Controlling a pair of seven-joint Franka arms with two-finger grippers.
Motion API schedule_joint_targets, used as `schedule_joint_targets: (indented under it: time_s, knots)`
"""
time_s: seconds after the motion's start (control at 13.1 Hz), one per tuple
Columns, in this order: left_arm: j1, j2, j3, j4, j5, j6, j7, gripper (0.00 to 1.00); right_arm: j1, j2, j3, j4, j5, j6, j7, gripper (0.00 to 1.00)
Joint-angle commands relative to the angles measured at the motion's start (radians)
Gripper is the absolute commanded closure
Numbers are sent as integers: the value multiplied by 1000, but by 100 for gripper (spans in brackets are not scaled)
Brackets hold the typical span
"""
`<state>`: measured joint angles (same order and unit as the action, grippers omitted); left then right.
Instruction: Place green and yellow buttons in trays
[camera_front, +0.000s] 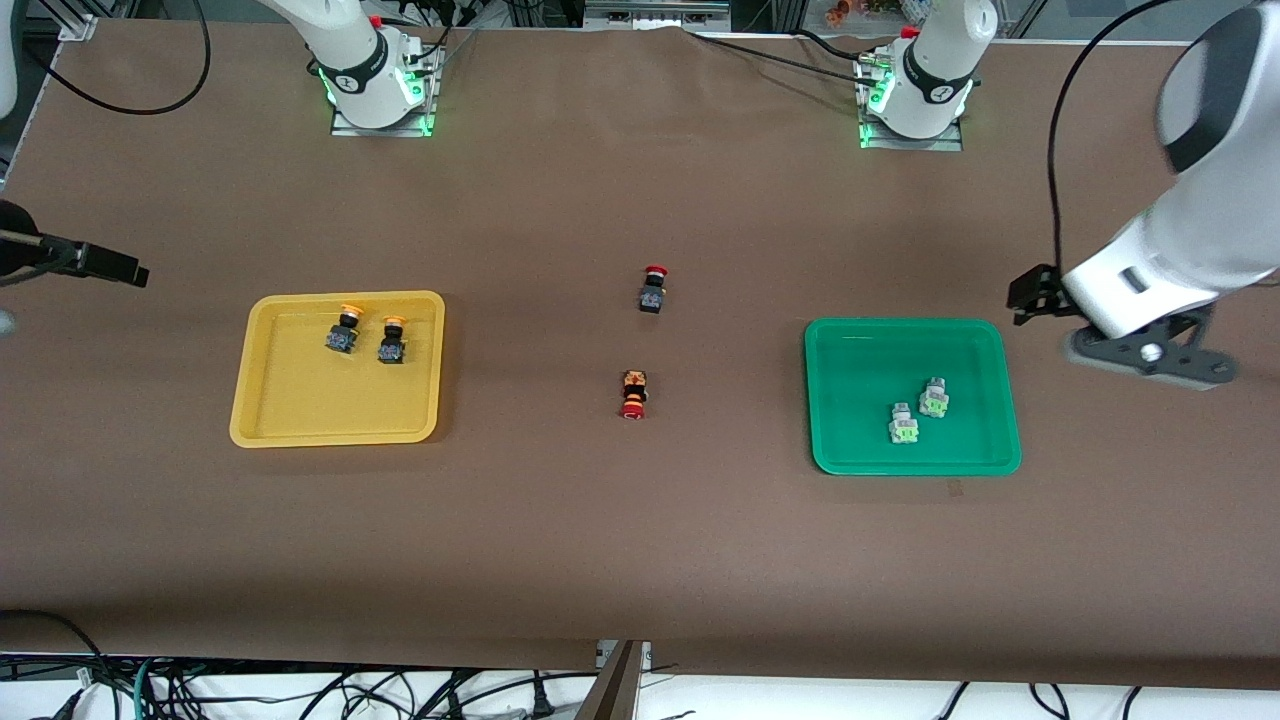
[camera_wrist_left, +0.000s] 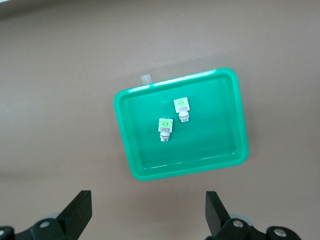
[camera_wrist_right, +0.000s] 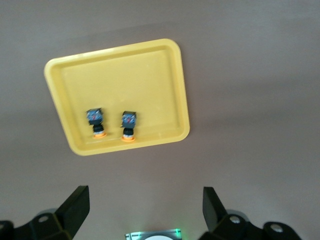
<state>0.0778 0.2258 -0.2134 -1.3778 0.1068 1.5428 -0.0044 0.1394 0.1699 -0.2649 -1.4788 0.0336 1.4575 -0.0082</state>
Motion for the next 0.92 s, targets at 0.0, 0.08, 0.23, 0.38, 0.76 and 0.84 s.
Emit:
schedule_joint_targets:
  time_s: [0.0, 0.08, 0.23, 0.38, 0.76, 0.84]
  knots:
    - [1, -176, 96, -216, -73, 73, -103, 0, -275, -67, 350, -67, -27, -5, 1, 0]
    - [-7, -247, 117, -325, -72, 147, -103, 0, -303, -105, 395, -143, -27, 39, 2, 0]
    - [-30, -267, 158, -343, -78, 131, -97, 0, -299, -147, 411, -233, -27, 106, -1, 0]
    - [-30, -249, 155, -314, -76, 120, -88, 0, -299, -145, 409, -227, -29, 109, -4, 0]
    - [-38, -215, 147, -276, -71, 119, 23, 0, -296, -139, 411, -225, -52, 106, -6, 0]
    - [-33, -215, 147, -274, -76, 117, 24, 0, -296, -139, 412, -222, -52, 106, -6, 0]
